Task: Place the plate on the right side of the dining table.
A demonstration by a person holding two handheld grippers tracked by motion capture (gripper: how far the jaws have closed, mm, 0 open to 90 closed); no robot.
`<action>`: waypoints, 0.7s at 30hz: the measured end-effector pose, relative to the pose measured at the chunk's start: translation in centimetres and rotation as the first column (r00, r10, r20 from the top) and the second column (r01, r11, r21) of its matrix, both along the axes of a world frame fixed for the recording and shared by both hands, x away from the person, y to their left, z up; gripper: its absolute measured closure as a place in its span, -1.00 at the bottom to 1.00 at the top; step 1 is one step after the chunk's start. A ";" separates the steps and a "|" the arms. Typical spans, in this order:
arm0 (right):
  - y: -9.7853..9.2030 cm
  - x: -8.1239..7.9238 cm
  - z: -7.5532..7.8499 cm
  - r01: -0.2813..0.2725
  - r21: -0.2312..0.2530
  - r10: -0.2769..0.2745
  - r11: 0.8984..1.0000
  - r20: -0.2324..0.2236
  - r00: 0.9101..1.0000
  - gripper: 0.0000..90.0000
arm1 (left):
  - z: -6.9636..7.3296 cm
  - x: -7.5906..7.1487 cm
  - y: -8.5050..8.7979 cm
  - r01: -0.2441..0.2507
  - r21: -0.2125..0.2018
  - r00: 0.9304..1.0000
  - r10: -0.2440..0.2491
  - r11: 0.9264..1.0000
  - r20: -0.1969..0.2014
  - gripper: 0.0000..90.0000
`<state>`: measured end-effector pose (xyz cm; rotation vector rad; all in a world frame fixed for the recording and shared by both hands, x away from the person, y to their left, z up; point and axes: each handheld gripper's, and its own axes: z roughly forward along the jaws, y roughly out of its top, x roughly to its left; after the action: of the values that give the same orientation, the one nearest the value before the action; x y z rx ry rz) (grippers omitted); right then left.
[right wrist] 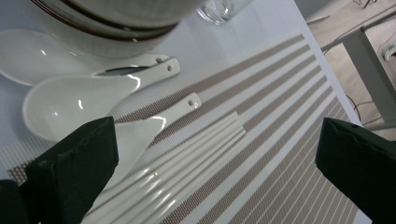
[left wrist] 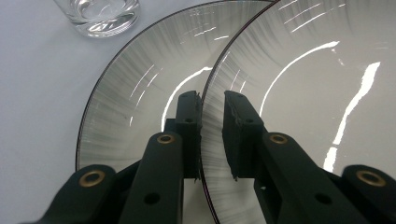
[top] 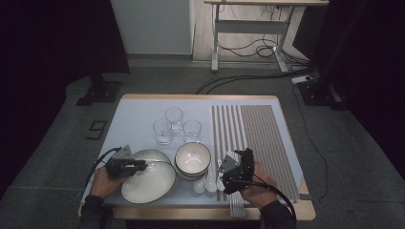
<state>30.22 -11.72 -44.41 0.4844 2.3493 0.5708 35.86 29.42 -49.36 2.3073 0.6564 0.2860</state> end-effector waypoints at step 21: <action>6.2 -0.9 1.3 -0.180 -0.163 0.195 0.970 0.082 0.977 -1.00 | -0.1 0.0 0.1 0.002 -0.006 1.000 -0.002 1.000 0.004 0.70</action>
<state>29.33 -5.56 -43.15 0.1601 2.3371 0.4812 35.84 29.48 -49.44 2.3010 0.6522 0.2871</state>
